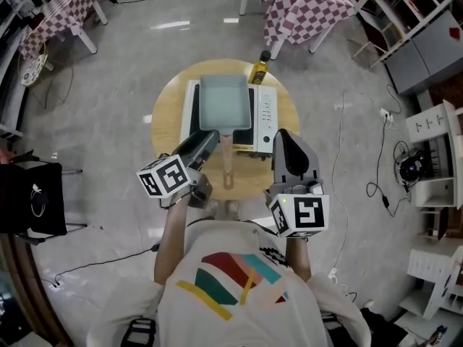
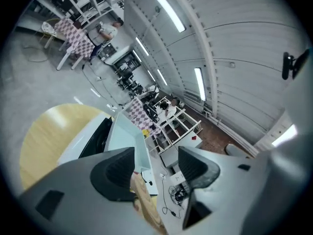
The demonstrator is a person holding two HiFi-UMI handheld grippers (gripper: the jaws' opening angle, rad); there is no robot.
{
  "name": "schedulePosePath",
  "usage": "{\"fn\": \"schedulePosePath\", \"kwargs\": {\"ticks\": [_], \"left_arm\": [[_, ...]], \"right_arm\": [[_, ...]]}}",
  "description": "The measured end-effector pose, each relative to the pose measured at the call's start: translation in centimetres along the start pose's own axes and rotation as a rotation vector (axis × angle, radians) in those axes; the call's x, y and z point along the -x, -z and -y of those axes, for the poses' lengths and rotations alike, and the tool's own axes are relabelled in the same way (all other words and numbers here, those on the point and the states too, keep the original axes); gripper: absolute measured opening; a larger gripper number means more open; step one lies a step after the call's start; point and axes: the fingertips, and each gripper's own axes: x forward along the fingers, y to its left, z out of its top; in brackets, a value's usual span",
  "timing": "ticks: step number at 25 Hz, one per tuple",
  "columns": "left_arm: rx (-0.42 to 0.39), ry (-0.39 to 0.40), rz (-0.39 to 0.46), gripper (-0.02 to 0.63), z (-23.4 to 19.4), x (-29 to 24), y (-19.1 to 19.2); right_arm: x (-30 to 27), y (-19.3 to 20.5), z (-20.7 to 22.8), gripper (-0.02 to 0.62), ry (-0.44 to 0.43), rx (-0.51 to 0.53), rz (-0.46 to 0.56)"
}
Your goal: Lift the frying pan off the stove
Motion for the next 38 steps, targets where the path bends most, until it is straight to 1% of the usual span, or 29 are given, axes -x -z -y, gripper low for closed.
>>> {"fn": "schedulePosePath", "kwargs": {"ticks": [2,5,7,9,13,15,17,18,22,24,25,27,31,34,38], "left_arm": [[0.027,0.004,-0.026,0.259,-0.7,-0.4,1.1],[0.093,0.051,-0.07,0.273,-0.9,-1.1,3.0],[0.135,0.065,-0.116,0.275,-1.3,-1.6,4.5],[0.167,0.054,-0.158,0.275,-2.2,-1.9,5.9],[0.204,0.004,-0.208,0.275,-4.3,-2.3,8.3],[0.241,0.017,-0.237,0.275,-4.6,-2.6,9.4],[0.294,0.059,-0.273,0.275,-4.3,-2.9,10.4],[0.329,0.093,-0.293,0.275,-4.0,-3.1,10.7],[0.501,0.263,-0.388,0.273,-2.0,-4.1,11.3],[0.584,0.301,-0.455,0.273,-1.1,-4.2,11.5],[0.61,0.315,-0.489,0.273,-0.8,-4.3,11.6],[0.624,0.35,-0.542,0.273,-0.6,-4.5,11.8],[0.655,0.407,-0.614,0.273,-0.1,-5.1,11.8],[0.673,0.418,-0.669,0.272,0.0,-5.5,12.4],[0.707,0.446,-0.716,0.272,0.7,-5.9,12.9]], "right_arm": [[0.0,0.3,0.0,-0.002,0.001,-0.004,-0.009],[0.1,0.6,-0.1,-0.003,0.007,-0.007,-0.022],[0.1,0.9,0.0,-0.003,0.014,-0.01,-0.03],[0.1,1.2,0.1,-0.002,0.023,-0.013,-0.036],[0.5,1.7,0.5,-0.003,0.044,-0.016,-0.045],[0.6,2.0,0.8,-0.003,0.055,-0.017,-0.051],[0.9,2.3,0.9,-0.003,0.067,-0.02,-0.058],[1.0,2.3,1.0,-0.003,0.073,-0.02,-0.06],[1.7,2.6,1.8,-0.002,0.105,-0.021,-0.066],[2.1,2.7,2.1,-0.003,0.117,-0.017,-0.073],[2.2,2.7,2.2,-0.003,0.123,-0.015,-0.077],[2.6,2.9,2.5,-0.002,0.134,-0.01,-0.082],[3.0,3.1,2.7,-0.003,0.14,-0.002,-0.095],[3.3,3.4,2.6,-0.002,0.144,0.009,-0.103],[3.6,3.5,2.7,-0.002,0.153,0.015,-0.111]]}}
